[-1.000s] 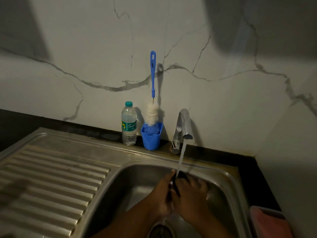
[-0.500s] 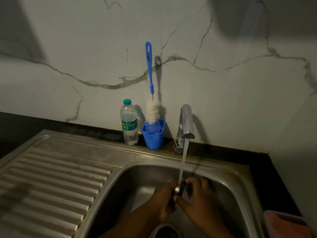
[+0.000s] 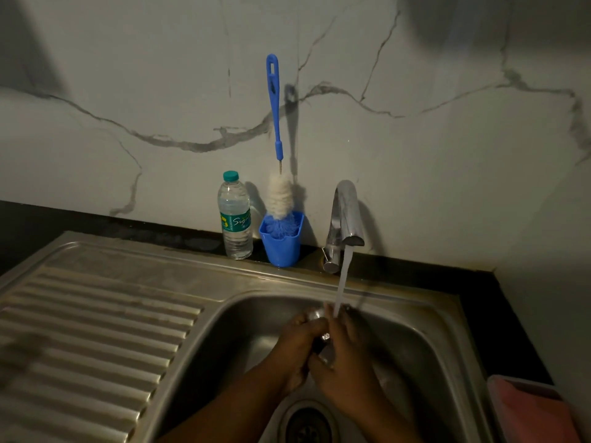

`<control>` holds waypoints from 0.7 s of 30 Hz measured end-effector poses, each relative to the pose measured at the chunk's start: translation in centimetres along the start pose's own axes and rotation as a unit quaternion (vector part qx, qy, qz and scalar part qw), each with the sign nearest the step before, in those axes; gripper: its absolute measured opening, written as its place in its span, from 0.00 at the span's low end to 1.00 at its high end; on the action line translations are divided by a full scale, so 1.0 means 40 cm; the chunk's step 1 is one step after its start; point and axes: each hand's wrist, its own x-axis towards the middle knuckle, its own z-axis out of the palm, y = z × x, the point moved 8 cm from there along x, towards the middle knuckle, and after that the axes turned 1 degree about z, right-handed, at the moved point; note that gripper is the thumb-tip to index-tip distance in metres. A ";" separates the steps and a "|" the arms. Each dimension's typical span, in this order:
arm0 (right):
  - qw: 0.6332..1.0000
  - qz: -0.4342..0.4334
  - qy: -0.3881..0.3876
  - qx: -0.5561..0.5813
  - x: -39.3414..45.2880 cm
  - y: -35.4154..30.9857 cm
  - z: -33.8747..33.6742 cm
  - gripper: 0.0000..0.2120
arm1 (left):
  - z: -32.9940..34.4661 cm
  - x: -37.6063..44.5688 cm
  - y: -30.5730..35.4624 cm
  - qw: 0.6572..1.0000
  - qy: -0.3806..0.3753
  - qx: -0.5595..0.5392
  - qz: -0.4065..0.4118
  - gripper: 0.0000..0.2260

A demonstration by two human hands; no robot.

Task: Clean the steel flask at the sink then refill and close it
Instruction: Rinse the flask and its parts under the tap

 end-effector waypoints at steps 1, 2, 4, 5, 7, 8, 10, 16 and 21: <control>1.000 -0.021 -0.004 -0.005 -0.005 -0.010 0.008 0.42 | -0.006 -0.001 -0.003 1.000 -0.006 -0.010 0.003 0.20; 0.999 -0.033 -0.001 0.019 -0.006 -0.015 0.008 0.41 | -0.011 -0.002 -0.006 1.000 -0.010 -0.021 0.004 0.21; 0.986 0.049 -0.009 0.160 -0.001 0.025 0.008 0.40 | -0.009 -0.013 -0.008 0.999 -0.024 -0.031 0.010 0.18; 0.970 0.104 -0.010 0.219 0.000 0.057 0.015 0.41 | -0.011 -0.017 -0.014 0.999 -0.026 -0.027 0.008 0.13; 0.963 0.149 -0.026 0.225 -0.009 0.066 0.026 0.42 | -0.001 -0.019 -0.020 0.998 -0.041 -0.044 0.000 0.14; 0.970 0.140 -0.022 0.200 -0.011 0.056 0.031 0.41 | -0.001 -0.018 -0.024 0.998 -0.044 -0.052 -0.007 0.16; 0.987 0.095 0.019 0.128 -0.020 0.019 0.022 0.41 | 0.016 -0.025 -0.016 0.996 -0.052 -0.056 -0.038 0.13; 0.984 0.052 0.077 0.150 -0.023 0.021 -0.004 0.38 | 0.033 -0.026 -0.022 0.997 -0.058 -0.017 -0.045 0.21; 0.966 0.154 0.017 0.207 -0.020 0.063 0.016 0.36 | 0.017 -0.021 -0.039 0.996 -0.035 -0.048 -0.069 0.13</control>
